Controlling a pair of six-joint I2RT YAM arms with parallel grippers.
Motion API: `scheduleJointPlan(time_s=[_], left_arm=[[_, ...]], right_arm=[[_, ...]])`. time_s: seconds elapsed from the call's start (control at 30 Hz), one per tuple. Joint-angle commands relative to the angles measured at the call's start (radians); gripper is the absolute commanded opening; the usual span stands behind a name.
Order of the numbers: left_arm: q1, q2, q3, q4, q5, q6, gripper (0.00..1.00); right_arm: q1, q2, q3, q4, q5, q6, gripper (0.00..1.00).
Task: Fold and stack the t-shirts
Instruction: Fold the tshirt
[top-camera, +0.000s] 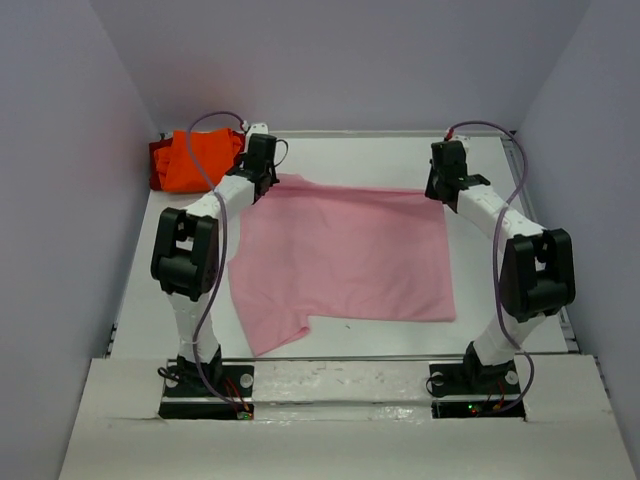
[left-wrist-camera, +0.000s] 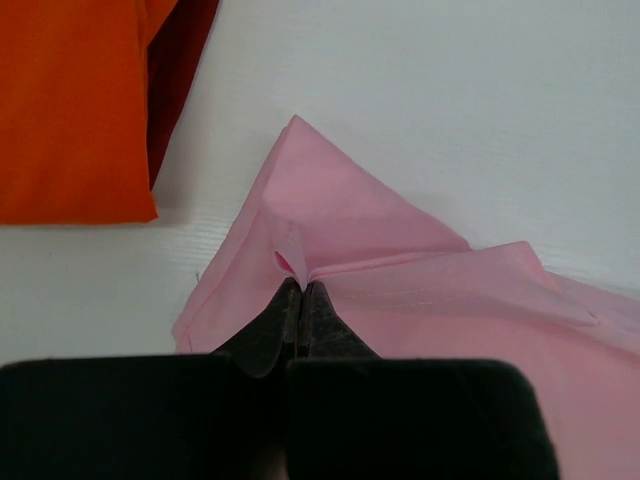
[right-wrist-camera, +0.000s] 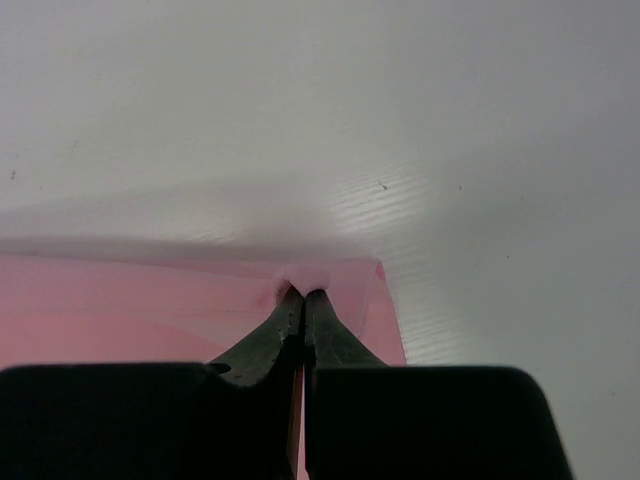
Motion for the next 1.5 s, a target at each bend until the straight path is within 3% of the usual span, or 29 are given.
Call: scheduleJointPlan(time_s=[0.0,0.27,0.73,0.77,0.8,0.87,0.9,1.0,1.23,1.47], left_arm=[[0.004,-0.116,-0.049,0.037,-0.026,-0.018,0.0],[0.005,-0.214,-0.17,0.041,0.018,-0.059,0.0],[-0.003,-0.272,-0.143,-0.134,0.109,-0.142,0.0],[-0.003,-0.291,-0.149,-0.127,0.124,-0.151,0.0],[-0.003,-0.32,-0.146,-0.126,0.132,-0.154,0.0],[-0.003,-0.343,-0.129,-0.138,0.142,-0.161,0.1],[-0.003,-0.354,-0.123,-0.143,0.153,-0.162,0.26],[-0.003,-0.406,-0.101,-0.138,0.162,-0.173,0.47],[-0.001,-0.516,-0.14,-0.101,0.09,-0.109,0.51],[-0.003,-0.564,-0.253,-0.006,0.125,-0.107,0.51]], right_arm=[[-0.001,-0.081,-0.063,0.002,-0.007,0.03,0.0],[-0.001,-0.15,-0.138,-0.042,-0.017,0.043,0.0],[-0.001,-0.248,-0.264,-0.114,-0.117,0.081,0.0],[-0.001,-0.261,-0.267,-0.122,-0.116,0.081,0.02],[-0.001,-0.288,-0.271,-0.136,-0.12,0.09,0.1],[-0.001,-0.319,-0.28,-0.137,-0.128,0.093,0.32],[-0.001,-0.333,-0.285,-0.137,-0.131,0.093,0.39],[-0.001,-0.371,-0.293,-0.139,-0.157,0.089,0.44],[-0.001,-0.41,-0.339,-0.133,-0.197,0.092,0.45],[-0.001,-0.209,-0.256,-0.145,-0.119,0.116,0.4]])
